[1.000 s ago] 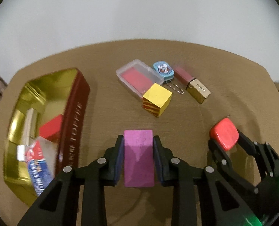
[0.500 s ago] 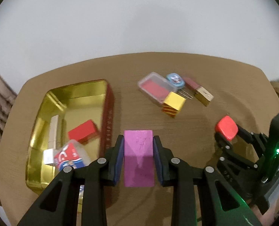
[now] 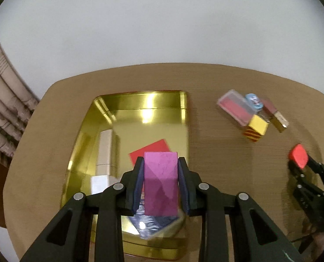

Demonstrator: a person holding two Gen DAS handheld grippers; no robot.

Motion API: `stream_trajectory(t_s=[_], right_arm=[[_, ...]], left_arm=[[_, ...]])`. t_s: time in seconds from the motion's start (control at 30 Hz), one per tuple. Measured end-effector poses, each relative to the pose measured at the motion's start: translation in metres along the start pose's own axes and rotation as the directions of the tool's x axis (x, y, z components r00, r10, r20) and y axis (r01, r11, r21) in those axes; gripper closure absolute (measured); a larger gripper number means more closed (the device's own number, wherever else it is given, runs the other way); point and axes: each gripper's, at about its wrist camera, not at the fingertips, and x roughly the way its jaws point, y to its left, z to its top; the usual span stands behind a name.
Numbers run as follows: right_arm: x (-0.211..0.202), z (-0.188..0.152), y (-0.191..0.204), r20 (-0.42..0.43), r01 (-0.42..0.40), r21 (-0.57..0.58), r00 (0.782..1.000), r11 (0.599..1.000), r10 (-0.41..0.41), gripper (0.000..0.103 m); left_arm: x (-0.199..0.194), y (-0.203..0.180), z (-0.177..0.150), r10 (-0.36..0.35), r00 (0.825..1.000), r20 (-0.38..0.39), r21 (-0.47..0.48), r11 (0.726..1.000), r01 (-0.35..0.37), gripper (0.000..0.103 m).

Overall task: Organize rigid objects
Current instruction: 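Carry the pink block into the gold tray and open the left gripper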

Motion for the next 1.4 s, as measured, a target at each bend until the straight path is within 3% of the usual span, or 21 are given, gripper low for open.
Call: stream_trajectory(t_s=[0.6,0.97,1.4], right_arm=[[0.0,0.0,0.0,-0.001,0.001,0.0,1.0,1.0,-0.001,0.052],[0.0,0.0,-0.001,-0.001,0.0,-0.001,1.0,1.0,0.0,0.051],[0.0,0.0,-0.001,-0.004,-0.001,0.004,1.0,1.0,0.001,0.051]], left_arm=[[0.031,0.063,0.006,0.029,0.999,-0.016,-0.088,0.996,-0.03,0.076],[0.055,0.075,0.019,-0.001,0.998,-0.06,-0.137,0.991,-0.007,0.076],[0.081,0.068,0.018,0.019,0.996,-0.092,-0.108,0.994,-0.029,0.076]])
